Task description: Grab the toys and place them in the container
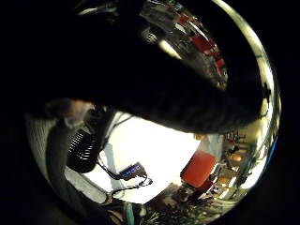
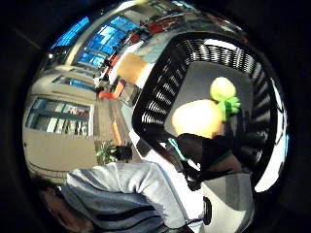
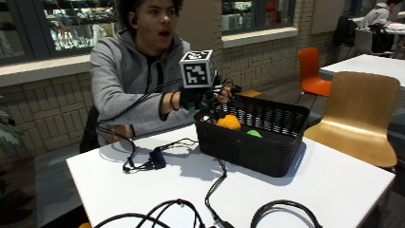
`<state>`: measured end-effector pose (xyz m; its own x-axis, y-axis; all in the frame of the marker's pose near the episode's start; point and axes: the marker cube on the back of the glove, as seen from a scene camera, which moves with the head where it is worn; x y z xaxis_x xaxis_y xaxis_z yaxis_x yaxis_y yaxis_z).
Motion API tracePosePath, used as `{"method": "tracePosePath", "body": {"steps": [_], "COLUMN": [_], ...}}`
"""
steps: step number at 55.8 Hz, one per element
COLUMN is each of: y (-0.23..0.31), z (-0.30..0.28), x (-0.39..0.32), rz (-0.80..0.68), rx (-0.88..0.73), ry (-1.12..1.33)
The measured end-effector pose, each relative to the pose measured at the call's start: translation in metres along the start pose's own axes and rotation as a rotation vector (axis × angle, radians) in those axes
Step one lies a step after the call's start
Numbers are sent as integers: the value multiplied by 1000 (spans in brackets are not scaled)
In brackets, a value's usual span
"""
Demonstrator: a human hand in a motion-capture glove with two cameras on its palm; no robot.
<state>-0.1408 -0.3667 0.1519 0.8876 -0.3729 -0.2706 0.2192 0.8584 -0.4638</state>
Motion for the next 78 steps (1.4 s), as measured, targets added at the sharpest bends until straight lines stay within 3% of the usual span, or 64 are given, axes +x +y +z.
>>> {"method": "tracePosePath", "body": {"steps": [18, 34, 59, 78], "y": [73, 123, 124, 120], "z": [-10, 31, 95, 94], "x": [219, 331, 376, 367], "rz": [492, 822, 1064, 986], "rx": [29, -50, -163, -80], "ry": [38, -39, -103, 185]}}
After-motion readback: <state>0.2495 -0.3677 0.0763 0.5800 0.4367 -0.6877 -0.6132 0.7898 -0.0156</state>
